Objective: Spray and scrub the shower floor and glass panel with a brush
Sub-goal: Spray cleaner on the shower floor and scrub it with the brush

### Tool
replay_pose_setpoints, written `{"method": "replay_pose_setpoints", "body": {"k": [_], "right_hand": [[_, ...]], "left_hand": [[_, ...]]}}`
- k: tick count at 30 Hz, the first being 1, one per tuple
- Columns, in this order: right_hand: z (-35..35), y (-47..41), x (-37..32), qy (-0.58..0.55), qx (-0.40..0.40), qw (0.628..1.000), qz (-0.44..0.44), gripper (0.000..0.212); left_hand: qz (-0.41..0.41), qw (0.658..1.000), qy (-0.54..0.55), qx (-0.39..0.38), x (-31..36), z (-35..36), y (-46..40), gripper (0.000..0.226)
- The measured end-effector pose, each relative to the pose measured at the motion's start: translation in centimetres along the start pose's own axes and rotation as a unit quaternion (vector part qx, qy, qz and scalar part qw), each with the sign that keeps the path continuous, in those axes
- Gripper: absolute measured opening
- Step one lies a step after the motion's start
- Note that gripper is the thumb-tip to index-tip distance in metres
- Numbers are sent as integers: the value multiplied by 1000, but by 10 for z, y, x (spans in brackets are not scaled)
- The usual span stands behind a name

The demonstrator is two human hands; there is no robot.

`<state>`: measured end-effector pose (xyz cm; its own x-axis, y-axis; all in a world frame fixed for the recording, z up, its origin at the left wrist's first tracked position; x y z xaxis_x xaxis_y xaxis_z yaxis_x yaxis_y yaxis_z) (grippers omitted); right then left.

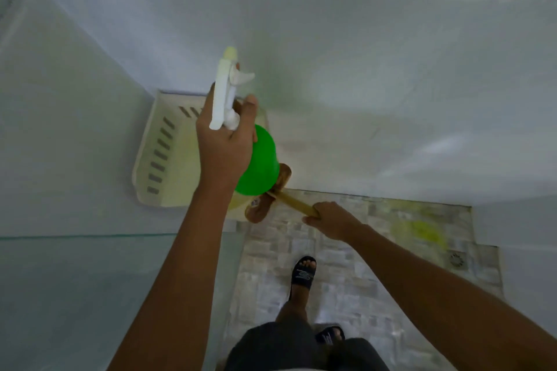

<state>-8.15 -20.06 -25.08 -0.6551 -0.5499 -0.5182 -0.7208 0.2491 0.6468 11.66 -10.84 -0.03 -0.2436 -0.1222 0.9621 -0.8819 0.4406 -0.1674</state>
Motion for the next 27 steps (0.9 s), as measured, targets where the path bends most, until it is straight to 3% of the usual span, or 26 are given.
{"method": "replay_pose_setpoints", "body": {"k": [2, 6, 8, 10, 13, 19, 27], "right_hand": [[-5, 31, 26, -27, 24, 999, 27, 30], [-8, 89, 76, -96, 67, 989, 95, 32], [-7, 121, 103, -128, 97, 978, 131, 35], [0, 155, 136, -187, 129, 959, 170, 37], [16, 196, 175, -266, 173, 923, 218, 39], [41, 252, 237, -492, 254, 778, 296, 29], [91, 233, 324, -628, 323, 614, 354, 31]], "left_hand": [[6, 998, 27, -51, 9, 27, 16, 23], [9, 991, 27, -128, 12, 82, 47, 14], [8, 985, 1, -174, 2, 117, 66, 23], [-1, 975, -3, -223, -8, 154, 94, 37], [-13, 953, -4, -304, -25, 197, 136, 39], [-60, 934, -4, -352, -70, 272, 192, 25], [-27, 891, -86, -445, -191, 380, 241, 22]]}}
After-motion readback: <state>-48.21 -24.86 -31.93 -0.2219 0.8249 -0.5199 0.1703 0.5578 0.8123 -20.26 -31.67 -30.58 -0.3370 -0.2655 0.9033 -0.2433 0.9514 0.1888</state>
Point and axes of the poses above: each hand's wrist, its own y-axis away from the middle knuckle, its own z-axis out of the palm, x = y × z, the point moved 5 cm from there along -y, towards the middle knuckle, and after that the axes turned 1 degree about -z, right-handed, at the moved point
